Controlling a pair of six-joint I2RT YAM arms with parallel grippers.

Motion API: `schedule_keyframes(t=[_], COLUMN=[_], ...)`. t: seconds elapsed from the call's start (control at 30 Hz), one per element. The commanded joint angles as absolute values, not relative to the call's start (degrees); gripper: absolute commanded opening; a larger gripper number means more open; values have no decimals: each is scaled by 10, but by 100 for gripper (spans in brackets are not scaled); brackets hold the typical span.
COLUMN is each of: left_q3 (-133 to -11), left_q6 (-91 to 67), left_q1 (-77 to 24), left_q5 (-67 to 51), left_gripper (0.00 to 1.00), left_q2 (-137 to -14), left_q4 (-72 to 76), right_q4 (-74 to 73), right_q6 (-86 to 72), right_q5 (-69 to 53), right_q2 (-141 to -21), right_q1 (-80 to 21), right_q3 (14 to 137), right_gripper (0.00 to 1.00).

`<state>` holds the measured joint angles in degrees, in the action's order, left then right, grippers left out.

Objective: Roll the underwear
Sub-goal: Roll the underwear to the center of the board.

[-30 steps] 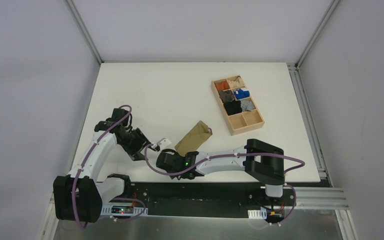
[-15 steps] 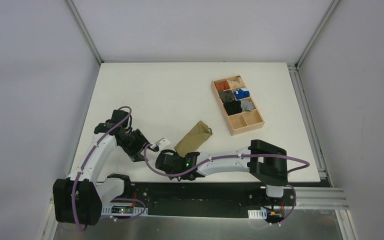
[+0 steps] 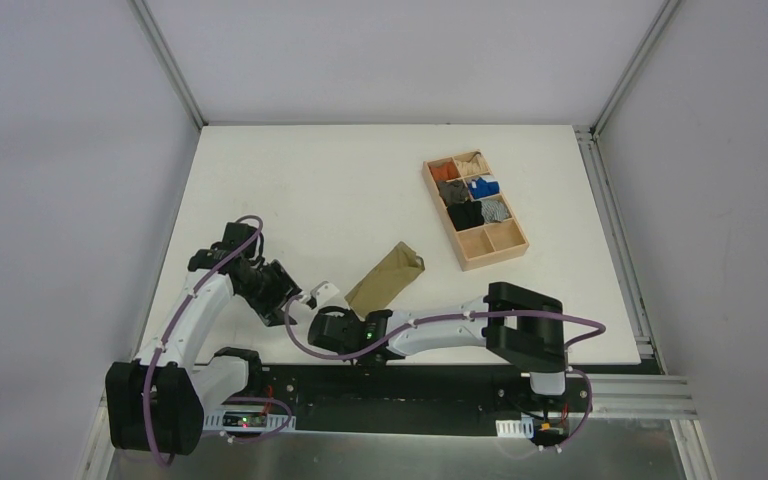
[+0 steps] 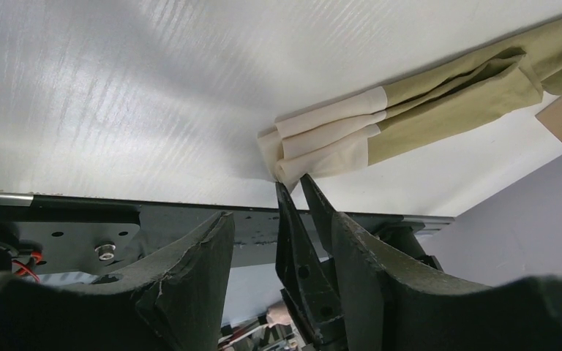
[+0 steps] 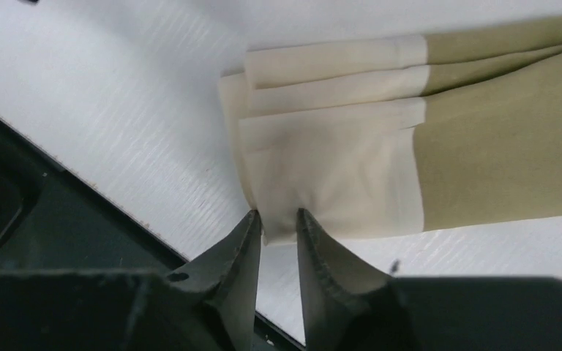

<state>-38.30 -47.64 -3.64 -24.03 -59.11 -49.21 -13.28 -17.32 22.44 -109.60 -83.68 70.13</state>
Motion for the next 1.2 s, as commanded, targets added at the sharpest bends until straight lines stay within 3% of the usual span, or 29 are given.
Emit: schedule_keyframes(t=[0.0, 0.07, 0.27, 0.43, 0.8, 1.17], left_q3=[-371, -360, -330, -303, -310, -319], left_q6=[-489, -493, -486, -470, -458, -449], left_q1=[-30, -30, -31, -36, -85, -122], left_q5=[-265, -274, -312, -370, -351, -355], left_gripper=[53, 53, 54, 65, 63, 74], left_q2=[-581, -581, -584, -602, -624, -670], left_q4=[-498, -493, -474, -436, -416, -386], right_q4=[-139, -136, -103, -78, 5, 88], right_q6=[-189, -191, -190, -202, -278, -347], right_q5=[234, 229, 170, 109, -13, -89], right_q2=[-1117, -1107, -1074, -1057, -1017, -992], right_q1=[-839, -839, -825, -806, -735, -676], right_q3=[700, 694, 673, 656, 590, 530], right_gripper=[16, 0, 0, 0, 0, 0])
